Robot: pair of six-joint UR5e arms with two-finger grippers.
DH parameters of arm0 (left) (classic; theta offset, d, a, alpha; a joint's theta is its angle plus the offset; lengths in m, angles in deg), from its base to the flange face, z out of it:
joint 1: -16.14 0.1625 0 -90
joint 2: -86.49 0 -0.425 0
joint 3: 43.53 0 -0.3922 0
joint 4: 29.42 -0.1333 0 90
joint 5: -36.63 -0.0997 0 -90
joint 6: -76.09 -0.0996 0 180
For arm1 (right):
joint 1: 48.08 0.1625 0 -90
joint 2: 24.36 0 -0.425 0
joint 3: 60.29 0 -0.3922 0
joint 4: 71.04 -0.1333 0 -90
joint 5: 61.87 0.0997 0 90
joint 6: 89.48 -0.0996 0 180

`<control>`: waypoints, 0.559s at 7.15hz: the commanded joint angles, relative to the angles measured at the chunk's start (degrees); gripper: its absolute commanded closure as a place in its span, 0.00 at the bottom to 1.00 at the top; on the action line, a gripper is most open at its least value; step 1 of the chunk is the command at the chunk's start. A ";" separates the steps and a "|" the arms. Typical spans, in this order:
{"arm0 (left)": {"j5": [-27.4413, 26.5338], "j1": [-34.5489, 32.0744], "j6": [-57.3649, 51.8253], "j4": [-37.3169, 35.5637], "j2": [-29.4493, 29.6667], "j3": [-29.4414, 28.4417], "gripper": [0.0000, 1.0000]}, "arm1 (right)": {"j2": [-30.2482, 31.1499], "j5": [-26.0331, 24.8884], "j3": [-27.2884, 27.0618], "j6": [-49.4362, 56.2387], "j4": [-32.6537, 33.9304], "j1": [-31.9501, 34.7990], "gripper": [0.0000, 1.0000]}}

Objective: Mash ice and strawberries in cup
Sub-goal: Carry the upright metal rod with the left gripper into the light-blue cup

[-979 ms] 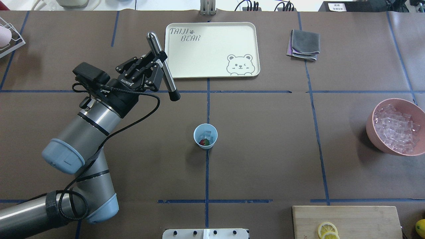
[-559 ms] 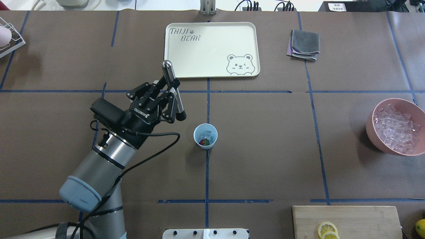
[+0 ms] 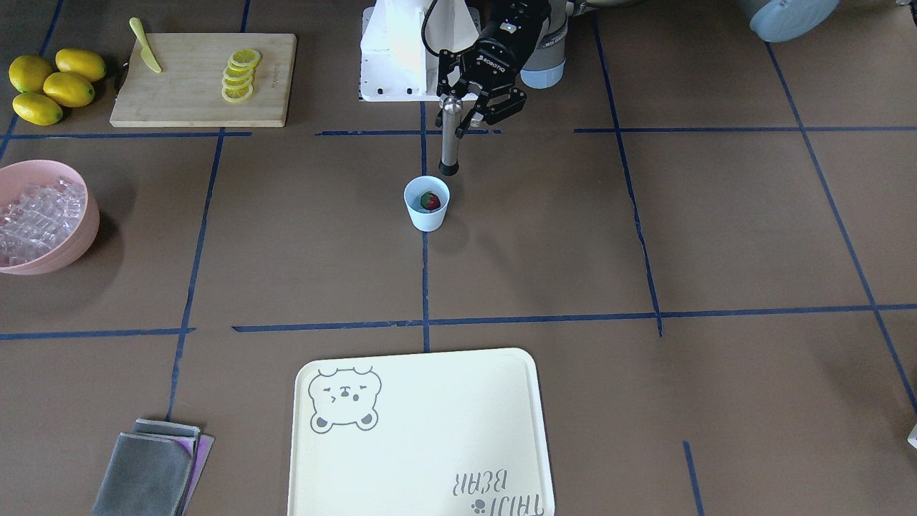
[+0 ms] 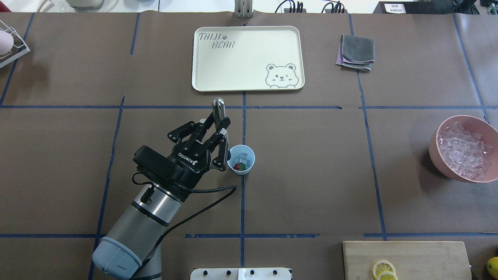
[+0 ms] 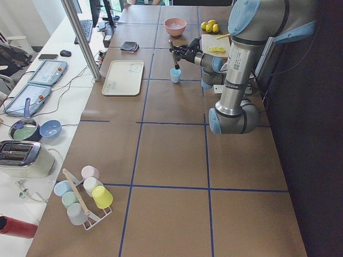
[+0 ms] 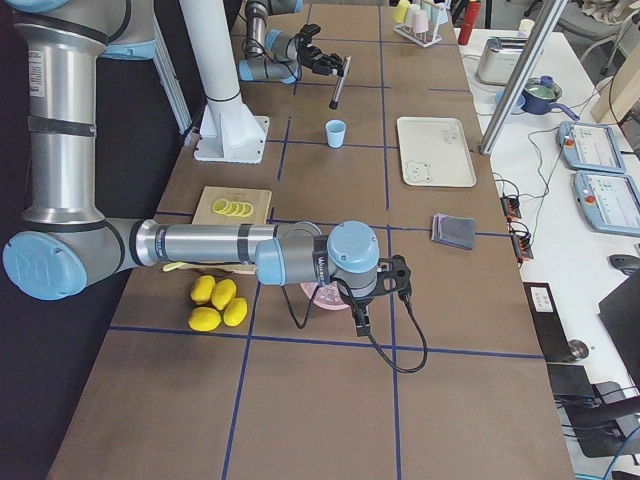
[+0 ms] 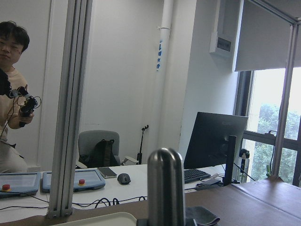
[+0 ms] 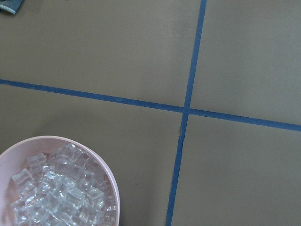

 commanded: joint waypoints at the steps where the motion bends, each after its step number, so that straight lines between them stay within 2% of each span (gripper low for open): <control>1: -0.01 0.09 0.21 0.53 1.20 -1.07 1.00 | 0.04 0.00 -0.02 0.00 0.00 0.00 0.01; 4: 0.51 -0.78 0.30 0.62 5.60 -5.82 1.00 | 0.13 0.00 -0.11 0.00 -0.08 0.00 0.01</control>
